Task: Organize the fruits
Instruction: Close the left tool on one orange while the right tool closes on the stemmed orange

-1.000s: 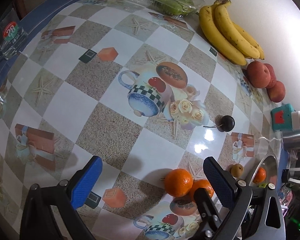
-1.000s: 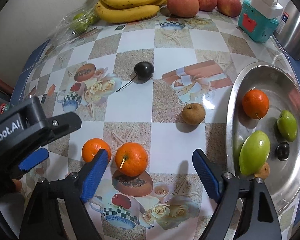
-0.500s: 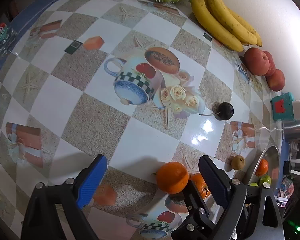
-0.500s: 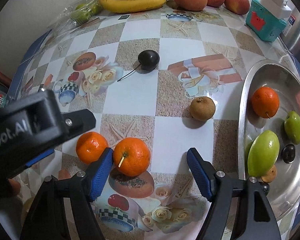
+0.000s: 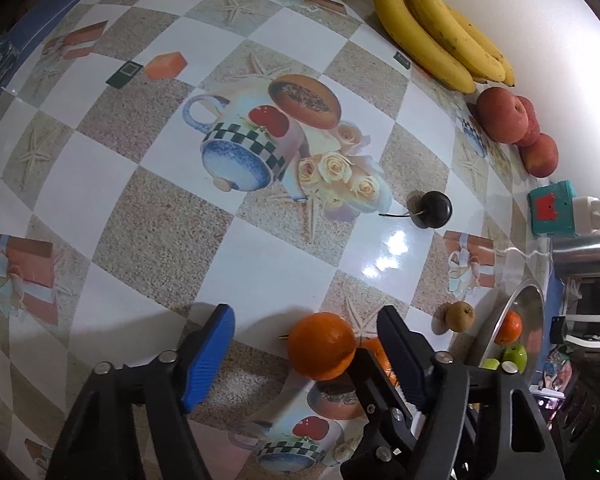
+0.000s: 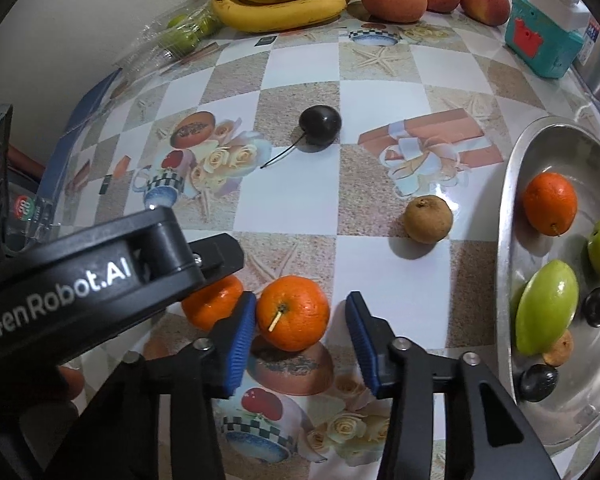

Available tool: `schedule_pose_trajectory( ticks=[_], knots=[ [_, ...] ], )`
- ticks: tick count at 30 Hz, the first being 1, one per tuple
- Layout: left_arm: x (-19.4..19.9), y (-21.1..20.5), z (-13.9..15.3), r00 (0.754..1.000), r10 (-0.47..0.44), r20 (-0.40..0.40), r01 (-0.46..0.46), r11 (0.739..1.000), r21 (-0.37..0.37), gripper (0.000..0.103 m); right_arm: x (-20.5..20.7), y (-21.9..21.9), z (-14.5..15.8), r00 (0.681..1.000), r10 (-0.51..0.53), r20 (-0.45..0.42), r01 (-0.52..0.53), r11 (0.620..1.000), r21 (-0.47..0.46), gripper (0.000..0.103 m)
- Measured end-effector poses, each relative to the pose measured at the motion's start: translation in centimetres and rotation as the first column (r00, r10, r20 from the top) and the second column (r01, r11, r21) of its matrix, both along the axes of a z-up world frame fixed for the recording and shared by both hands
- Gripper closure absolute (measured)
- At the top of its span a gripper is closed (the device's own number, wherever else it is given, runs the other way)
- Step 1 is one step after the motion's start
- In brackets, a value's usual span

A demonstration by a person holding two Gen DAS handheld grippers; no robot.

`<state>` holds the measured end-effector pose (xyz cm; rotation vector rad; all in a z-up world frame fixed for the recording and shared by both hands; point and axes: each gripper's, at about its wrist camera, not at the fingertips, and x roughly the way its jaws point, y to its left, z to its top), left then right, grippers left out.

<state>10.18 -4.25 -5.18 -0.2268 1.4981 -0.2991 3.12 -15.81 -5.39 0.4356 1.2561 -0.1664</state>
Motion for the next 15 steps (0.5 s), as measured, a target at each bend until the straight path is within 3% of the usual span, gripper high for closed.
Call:
schedule_pose_trajectory(
  ticks=[8,12,15],
  knots=[
    [0.07,-0.55,-0.05,1.0,-0.017,-0.002,0.017,1.0,-0.008,0.058,-0.09,-0.22,0.02,1.0,-0.007,0.007,0.007,0.999,0.034,0.063],
    [-0.06,-0.67,0.1,1.0,-0.029,0.009,0.029,0.999,-0.018,0.067,-0.35,-0.36,-0.01,1.0,-0.01,0.007,0.01,0.999,0.047,0.064],
    [0.04,-0.78,0.11,0.999,-0.031,0.012,0.031,0.999,-0.017,0.067,-0.67,-0.54,0.12,1.0,-0.015,0.009,0.015,0.998,0.055,0.064]
  ],
)
